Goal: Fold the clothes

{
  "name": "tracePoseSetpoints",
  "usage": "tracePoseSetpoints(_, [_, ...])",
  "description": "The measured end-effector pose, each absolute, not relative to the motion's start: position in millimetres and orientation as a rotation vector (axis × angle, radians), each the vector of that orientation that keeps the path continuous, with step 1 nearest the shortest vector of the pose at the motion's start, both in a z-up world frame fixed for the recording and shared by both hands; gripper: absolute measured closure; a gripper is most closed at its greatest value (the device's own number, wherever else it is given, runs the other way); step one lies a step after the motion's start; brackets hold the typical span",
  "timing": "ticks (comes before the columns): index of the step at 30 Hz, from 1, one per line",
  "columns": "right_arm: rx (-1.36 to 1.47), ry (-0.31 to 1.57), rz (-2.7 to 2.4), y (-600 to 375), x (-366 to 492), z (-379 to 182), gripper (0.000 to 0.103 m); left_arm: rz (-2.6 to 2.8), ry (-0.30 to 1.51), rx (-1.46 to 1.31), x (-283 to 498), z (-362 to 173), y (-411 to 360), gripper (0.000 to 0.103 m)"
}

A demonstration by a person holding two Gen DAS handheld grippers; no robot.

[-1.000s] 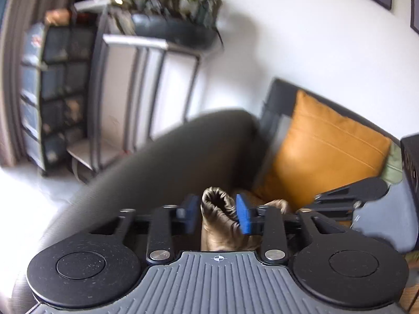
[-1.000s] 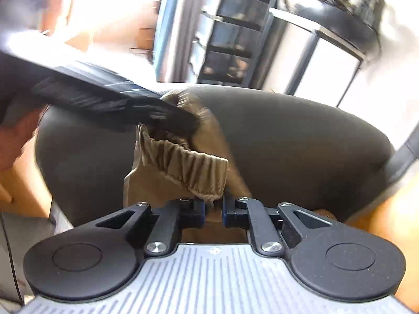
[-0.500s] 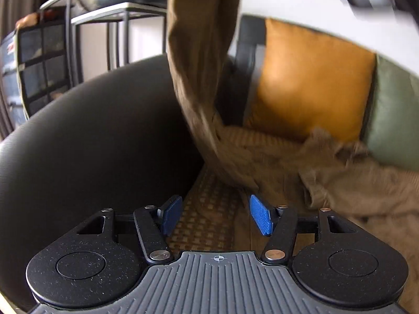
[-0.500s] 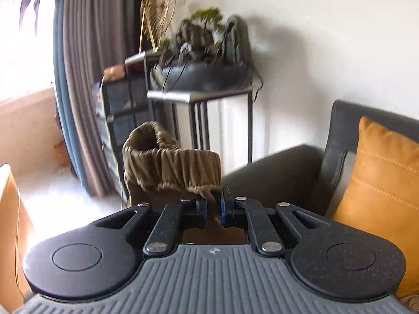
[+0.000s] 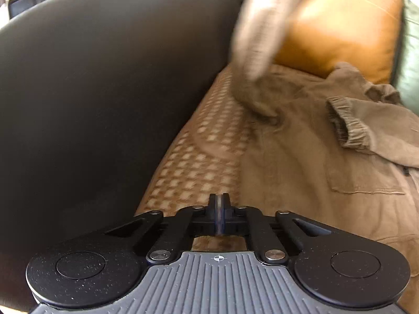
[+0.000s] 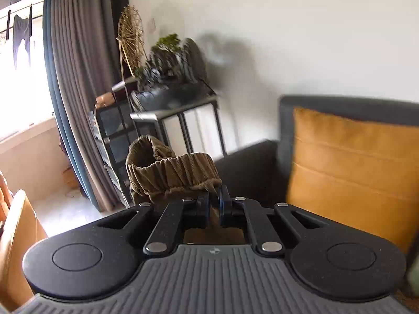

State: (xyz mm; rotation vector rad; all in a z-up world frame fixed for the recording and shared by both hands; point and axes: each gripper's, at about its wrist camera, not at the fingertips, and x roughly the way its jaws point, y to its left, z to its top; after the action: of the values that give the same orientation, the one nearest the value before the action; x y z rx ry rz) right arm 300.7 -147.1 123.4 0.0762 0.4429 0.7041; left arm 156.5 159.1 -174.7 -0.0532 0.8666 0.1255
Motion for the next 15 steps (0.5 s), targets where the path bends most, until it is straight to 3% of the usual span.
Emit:
tracePoseSetpoints(4, [0.092, 0.559, 0.631, -259.0, 285.1, 55.4, 0.095, 0.139, 0.894, -0.049, 151.0, -175.8, 164.9, 0.103])
tracePoseSetpoints(9, [0.074, 0.837, 0.412, -363.3, 240.7, -60.4, 0.083, 0.129, 0.895, -0.057, 156.9, -165.4, 159.2, 0.099])
tracePoseSetpoints(11, [0.075, 0.947, 0.329, -387.1, 223.5, -97.9, 0.083, 0.125, 0.871, -0.028, 162.8, -158.7, 148.2, 0.081])
tracePoseSetpoints(13, [0.119, 0.983, 0.286, -402.0, 213.9, -111.7, 0.083, 0.121, 0.837, 0.037, 170.4, -151.5, 134.1, 0.079])
tracePoseSetpoints(15, [0.180, 0.955, 0.282, -405.1, 211.7, -106.0, 0.076, 0.120, 0.801, 0.128, 178.6, -149.2, 117.1, 0.060])
